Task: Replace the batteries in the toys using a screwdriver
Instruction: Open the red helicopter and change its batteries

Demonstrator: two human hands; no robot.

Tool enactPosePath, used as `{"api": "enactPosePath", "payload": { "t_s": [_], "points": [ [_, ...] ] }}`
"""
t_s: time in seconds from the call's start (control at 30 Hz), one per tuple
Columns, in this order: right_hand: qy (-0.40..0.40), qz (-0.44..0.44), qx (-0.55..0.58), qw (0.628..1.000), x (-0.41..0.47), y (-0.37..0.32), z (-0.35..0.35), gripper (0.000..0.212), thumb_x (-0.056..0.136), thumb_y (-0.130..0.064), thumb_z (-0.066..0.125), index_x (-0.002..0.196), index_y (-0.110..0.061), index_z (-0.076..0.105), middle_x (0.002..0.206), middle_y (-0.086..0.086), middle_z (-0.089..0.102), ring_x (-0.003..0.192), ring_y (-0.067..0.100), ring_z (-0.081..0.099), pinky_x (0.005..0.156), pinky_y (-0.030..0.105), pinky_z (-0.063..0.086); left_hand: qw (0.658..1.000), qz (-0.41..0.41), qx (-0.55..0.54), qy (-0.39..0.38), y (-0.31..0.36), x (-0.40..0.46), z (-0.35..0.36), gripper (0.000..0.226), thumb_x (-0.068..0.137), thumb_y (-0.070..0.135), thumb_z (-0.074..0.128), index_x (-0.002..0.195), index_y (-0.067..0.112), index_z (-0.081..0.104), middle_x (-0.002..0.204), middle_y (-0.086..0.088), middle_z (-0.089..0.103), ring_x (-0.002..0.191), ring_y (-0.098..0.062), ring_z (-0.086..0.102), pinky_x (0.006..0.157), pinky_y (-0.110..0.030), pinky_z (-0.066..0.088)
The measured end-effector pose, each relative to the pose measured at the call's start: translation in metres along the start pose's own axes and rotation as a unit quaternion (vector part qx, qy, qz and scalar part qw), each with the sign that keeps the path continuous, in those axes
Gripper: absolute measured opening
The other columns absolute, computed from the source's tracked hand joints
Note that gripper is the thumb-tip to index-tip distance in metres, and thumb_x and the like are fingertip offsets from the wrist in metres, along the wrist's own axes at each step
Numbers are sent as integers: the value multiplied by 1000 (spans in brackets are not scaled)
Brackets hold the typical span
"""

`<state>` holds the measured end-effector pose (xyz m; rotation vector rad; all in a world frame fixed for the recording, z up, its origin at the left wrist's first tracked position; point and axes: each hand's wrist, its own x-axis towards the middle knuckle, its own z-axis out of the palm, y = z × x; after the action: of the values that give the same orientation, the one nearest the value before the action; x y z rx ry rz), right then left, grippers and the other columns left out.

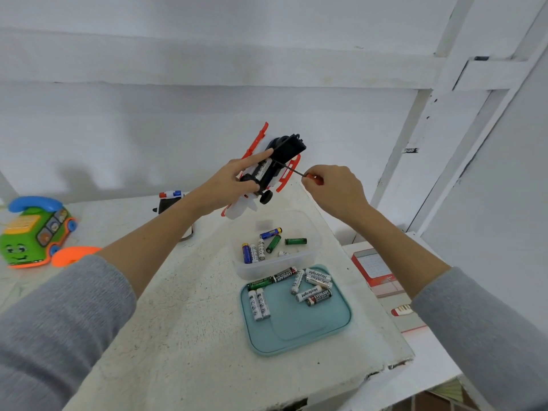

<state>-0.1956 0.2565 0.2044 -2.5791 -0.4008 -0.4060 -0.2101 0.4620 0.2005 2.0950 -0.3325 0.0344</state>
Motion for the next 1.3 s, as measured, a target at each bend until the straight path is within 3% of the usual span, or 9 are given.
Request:
{"api": "enactPosePath", "payload": {
  "t_s": [0.13,0.33,0.5,0.67,0.83,1.07,1.3],
  "points": [
    [-1,-6,-14,1000,3,3,-3,25,91,-24,46,98,-16,68,88,1,68,80,21,59,65,25,39,1000,3,5,-11,-6,5,-3,66,93,-3,47,130,50,34,115,8,41,93,-8,51,70,-10,45],
    [-5,-5,-33,999,9,14,-1,31,89,-36,54,76,-9,65,63,4,57,60,18,48,51,20,30,993,19,104,-43,-17,18,-9,71,89,1,54,141,46,37,135,-4,34,119,-20,36,96,-23,35],
    [-15,7,-29,999,9,26,1,29,87,-34,55,75,-12,68,64,8,62,61,19,49,55,23,34,987,30,149,-57,-23,26,-9,72,88,0,54,139,47,34,139,-7,30,129,-18,26,101,-25,24],
    [-30,10,-38,999,2,36,3,26,88,-35,55,72,-17,64,55,-3,52,62,18,48,52,21,30,981,34,177,-75,-28,30,-7,73,88,-1,53,139,47,33,145,-8,23,134,-23,23,104,-25,23],
    [-42,10,-68,997,-3,47,5,29,88,-38,55,83,-14,70,70,5,67,70,23,58,55,23,35,978,37,191,-79,-32,34,-3,68,90,2,53,136,49,34,149,-8,17,135,-25,24,98,-20,28],
    [-33,8,-53,998,-5,48,15,29,90,-40,53,91,-16,69,71,0,63,72,20,56,63,25,40,978,39,193,-73,-30,38,3,70,90,2,52,134,52,34,152,-9,14,134,-24,25,90,-17,33],
    [-64,-13,6,998,-9,33,23,27,94,-34,47,96,-17,67,66,-9,54,72,18,55,62,25,36,985,45,157,-48,-30,39,4,72,88,1,53,135,52,33,147,-10,24,135,-23,23,105,-25,25]
  ]
}}
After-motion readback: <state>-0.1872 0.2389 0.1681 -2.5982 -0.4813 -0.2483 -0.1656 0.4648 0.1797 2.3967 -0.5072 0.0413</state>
